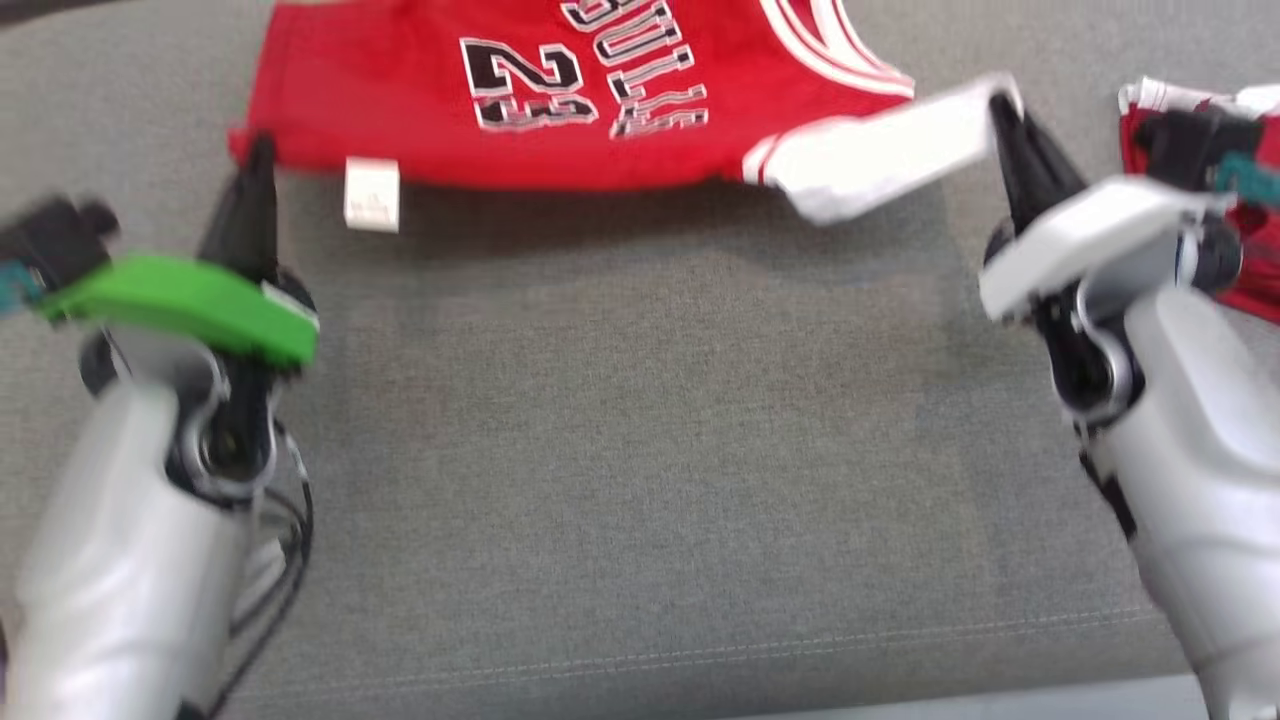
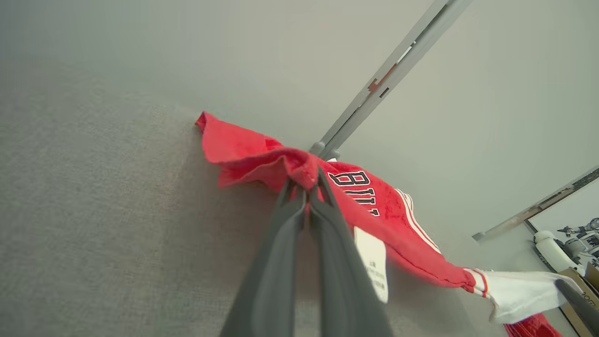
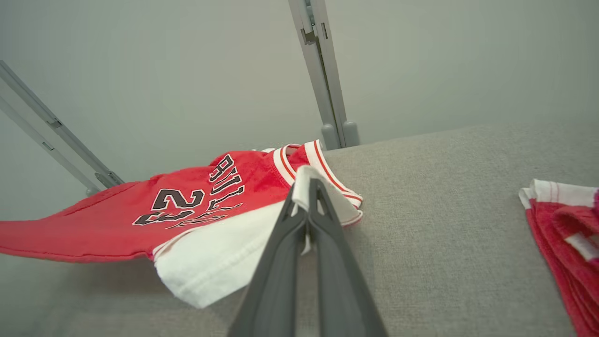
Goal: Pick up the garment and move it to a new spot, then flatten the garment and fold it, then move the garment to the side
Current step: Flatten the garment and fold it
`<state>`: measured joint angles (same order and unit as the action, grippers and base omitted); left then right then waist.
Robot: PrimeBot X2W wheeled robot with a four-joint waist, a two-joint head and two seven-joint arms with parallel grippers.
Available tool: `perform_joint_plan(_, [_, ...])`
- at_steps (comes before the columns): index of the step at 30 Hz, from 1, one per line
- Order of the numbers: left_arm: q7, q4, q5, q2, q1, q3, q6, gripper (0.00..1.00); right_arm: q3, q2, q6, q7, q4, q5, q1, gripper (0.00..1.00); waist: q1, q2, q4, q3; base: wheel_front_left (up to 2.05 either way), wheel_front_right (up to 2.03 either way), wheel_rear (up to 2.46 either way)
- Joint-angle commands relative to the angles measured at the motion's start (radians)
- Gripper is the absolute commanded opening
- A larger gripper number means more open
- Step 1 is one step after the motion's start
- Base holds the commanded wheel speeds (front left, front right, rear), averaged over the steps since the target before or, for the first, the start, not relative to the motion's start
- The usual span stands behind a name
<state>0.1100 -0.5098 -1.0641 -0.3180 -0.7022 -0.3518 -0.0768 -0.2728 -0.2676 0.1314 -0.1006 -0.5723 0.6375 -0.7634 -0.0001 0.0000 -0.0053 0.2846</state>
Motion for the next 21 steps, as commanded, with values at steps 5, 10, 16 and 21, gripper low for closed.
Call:
perform_joint_plan(5, [0.021,0.114,-0.037,0.005,0.235,0.008,0.069,0.00,0.044,-0.014,-0.001,0.012,0.131,0.036,0.238,0.00,0.0001,0.0000,0.030,-0.102,0.00,0.00,0.00])
perform_joint_plan(10, [0.053,0.156,-0.050,0.023,0.388,0.009,0.104,0.00,0.122,0.016,-0.001,0.037,0.241,0.016,0.423,0.00,0.0001,0.0000,0.039,-0.130,0.00,0.00,0.00])
perform_joint_plan(16, [0.083,0.134,-0.071,0.043,0.469,0.018,0.110,0.00,0.193,0.067,-0.001,0.086,0.330,-0.014,0.567,0.00,0.0001,0.0000,0.042,-0.151,0.00,0.00,0.00])
perform_joint_plan(21, [0.113,0.097,-0.053,0.061,0.518,0.012,0.100,0.00,0.239,0.122,-0.001,0.127,0.392,-0.057,0.668,0.00,0.0001,0.0000,0.035,-0.168,0.00,0.00,0.00])
